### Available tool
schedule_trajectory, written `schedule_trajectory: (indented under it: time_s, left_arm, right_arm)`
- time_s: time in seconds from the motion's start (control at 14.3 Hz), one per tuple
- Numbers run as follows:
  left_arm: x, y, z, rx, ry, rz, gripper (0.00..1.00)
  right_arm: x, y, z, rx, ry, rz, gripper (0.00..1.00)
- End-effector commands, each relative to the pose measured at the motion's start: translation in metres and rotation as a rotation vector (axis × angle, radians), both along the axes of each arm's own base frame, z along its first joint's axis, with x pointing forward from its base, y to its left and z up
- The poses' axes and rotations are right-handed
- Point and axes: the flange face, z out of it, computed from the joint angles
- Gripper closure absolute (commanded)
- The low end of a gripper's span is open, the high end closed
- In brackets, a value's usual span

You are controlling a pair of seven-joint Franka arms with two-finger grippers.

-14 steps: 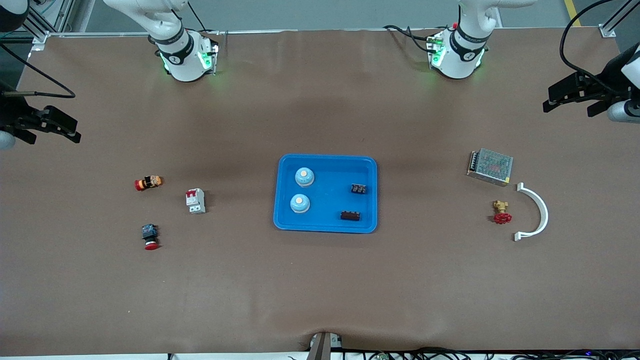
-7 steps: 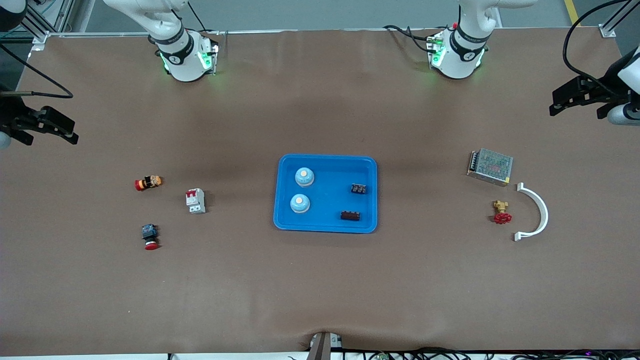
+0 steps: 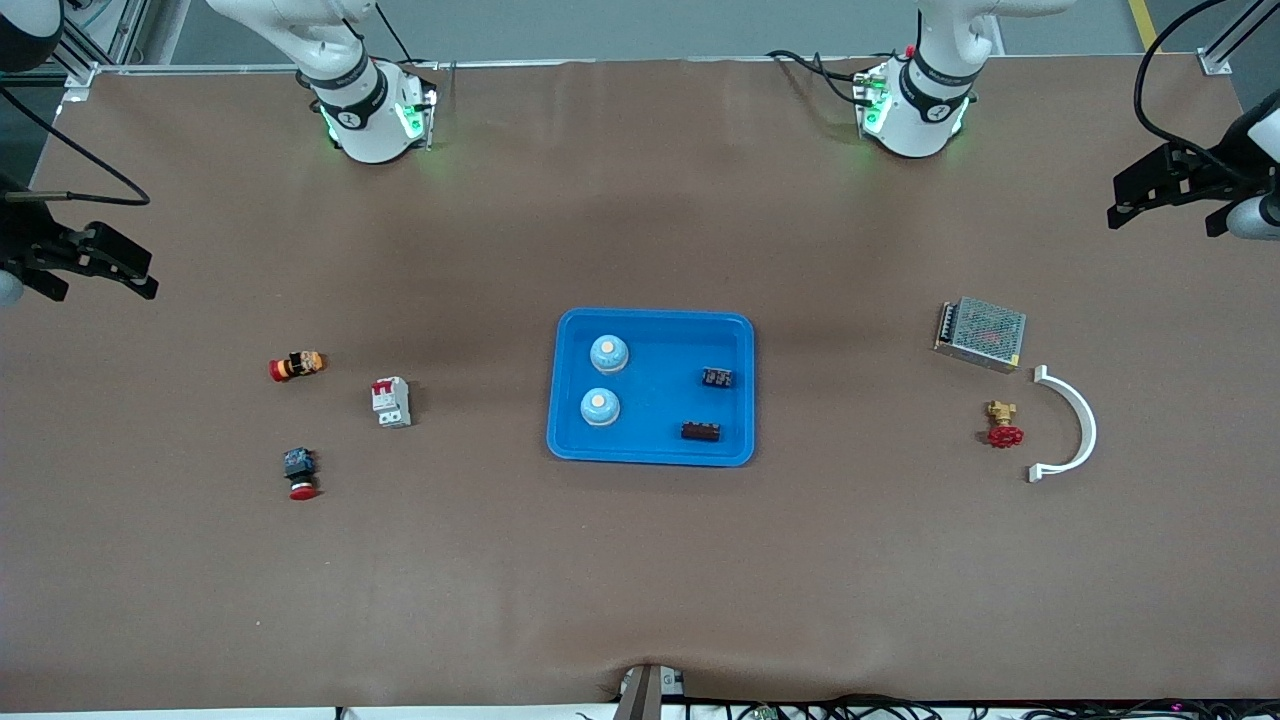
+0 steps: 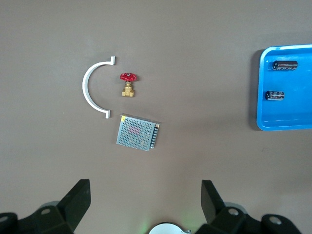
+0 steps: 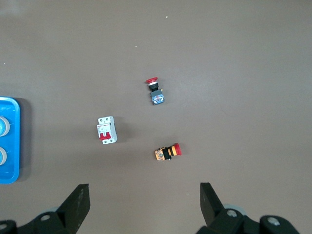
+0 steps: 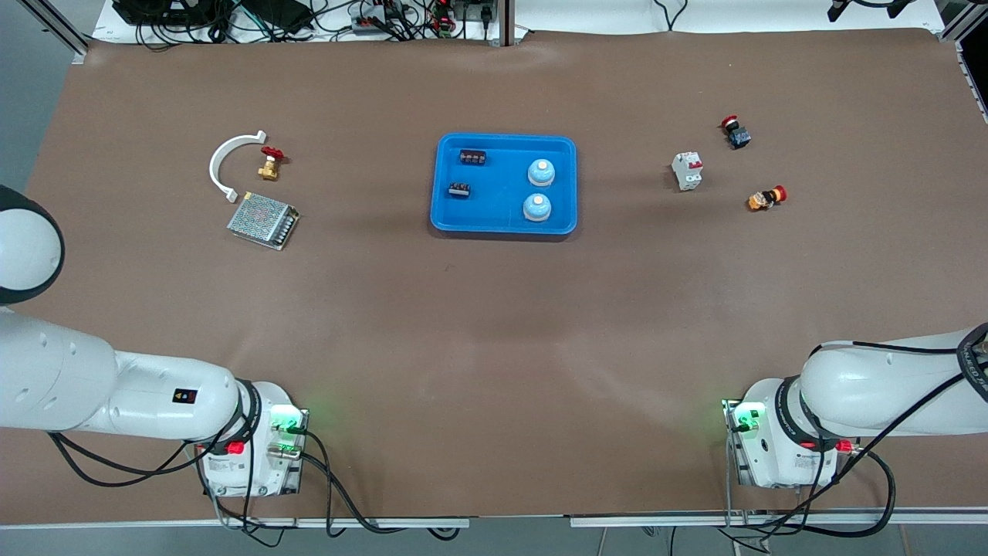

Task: Place electrolytic capacitor and blue bell in tray

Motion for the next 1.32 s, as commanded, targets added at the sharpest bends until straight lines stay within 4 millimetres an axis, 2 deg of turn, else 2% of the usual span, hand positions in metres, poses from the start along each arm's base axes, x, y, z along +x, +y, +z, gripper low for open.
schedule_trajectory:
  time_s: [0.0, 0.28, 0.35, 0.49, 0.63, 1.25]
  left_arm:
    - [-0.002, 0.01, 0.007, 0.027, -0.015, -0.011, 0.0]
    - [-0.002, 0.013, 0.008, 0.043, -0.016, -0.033, 0.0]
    - [-0.003, 0.012, 0.009, 0.045, -0.018, -0.035, 0.0]
    - [-0.005, 0.011, 0.012, 0.041, -0.024, -0.036, 0.0]
    - [-0.005, 0.01, 0.012, 0.032, -0.024, -0.032, 0.0]
    - [-0.007, 0.008, 0.014, 0.038, -0.027, -0.032, 0.0]
  right_arm:
    - [-0.013, -0.012, 0.001, 0.008, -0.023, -0.024, 0.0]
    - [-0.034, -0.011, -0.005, 0.0, -0.092, -0.026, 0.0]
    - [-0.032, -0.011, -0.003, 0.0, -0.094, -0.029, 0.0]
    - [-0.032, -0.013, 0.012, -0.001, -0.088, -0.03, 0.0]
    - [-0.026, -0.012, 0.012, 0.001, -0.083, -0.027, 0.0]
    - [-0.027, -0.01, 0.02, 0.014, -0.098, 0.027, 0.0]
